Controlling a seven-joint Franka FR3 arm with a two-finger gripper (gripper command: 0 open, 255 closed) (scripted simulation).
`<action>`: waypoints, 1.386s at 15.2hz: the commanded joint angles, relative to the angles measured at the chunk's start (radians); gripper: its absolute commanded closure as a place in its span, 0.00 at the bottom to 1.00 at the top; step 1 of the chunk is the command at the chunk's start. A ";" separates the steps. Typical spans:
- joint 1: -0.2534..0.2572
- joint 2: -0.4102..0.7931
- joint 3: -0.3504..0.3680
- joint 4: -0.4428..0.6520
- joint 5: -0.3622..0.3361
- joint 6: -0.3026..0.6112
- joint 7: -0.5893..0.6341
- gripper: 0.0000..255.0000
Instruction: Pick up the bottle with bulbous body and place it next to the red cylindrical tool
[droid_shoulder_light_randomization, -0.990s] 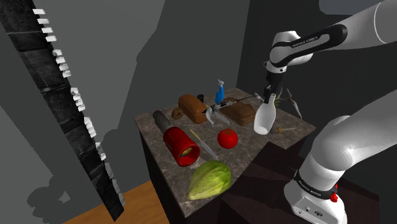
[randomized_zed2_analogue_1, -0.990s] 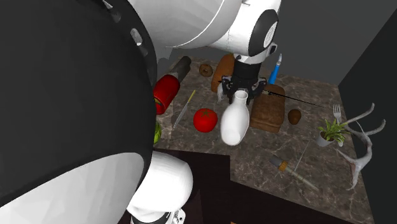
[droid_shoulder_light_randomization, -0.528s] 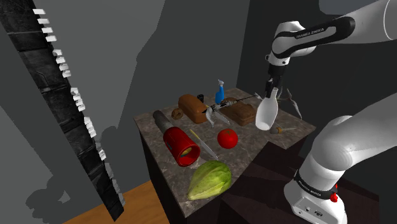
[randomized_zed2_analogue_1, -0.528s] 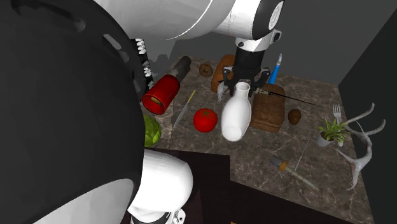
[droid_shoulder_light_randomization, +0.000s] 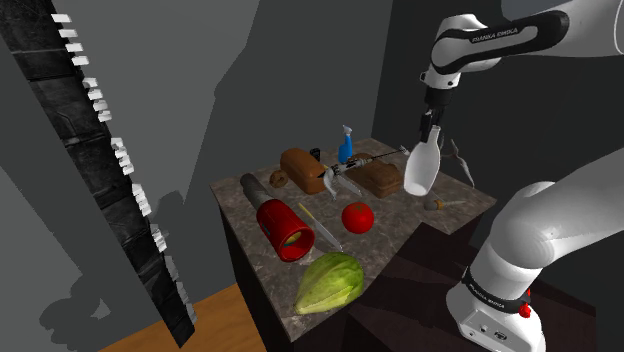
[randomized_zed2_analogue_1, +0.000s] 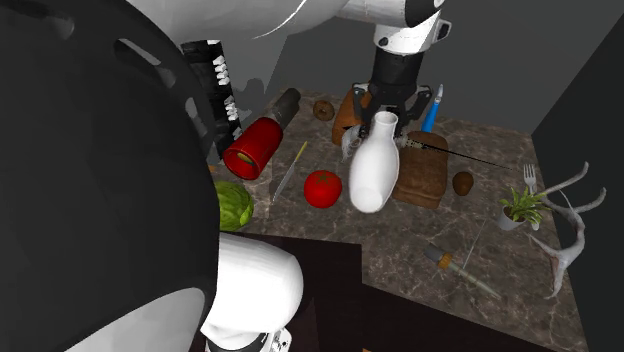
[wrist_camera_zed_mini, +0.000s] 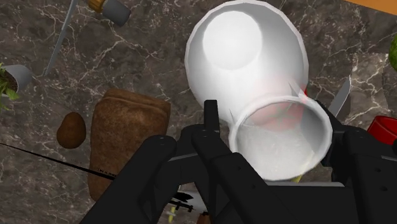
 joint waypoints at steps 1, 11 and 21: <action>0.000 -0.006 0.004 0.022 0.001 -0.027 -0.002 1.00; 0.007 -0.006 0.025 0.155 0.017 -0.160 -0.010 1.00; 0.025 0.038 0.045 0.298 0.044 -0.264 -0.005 1.00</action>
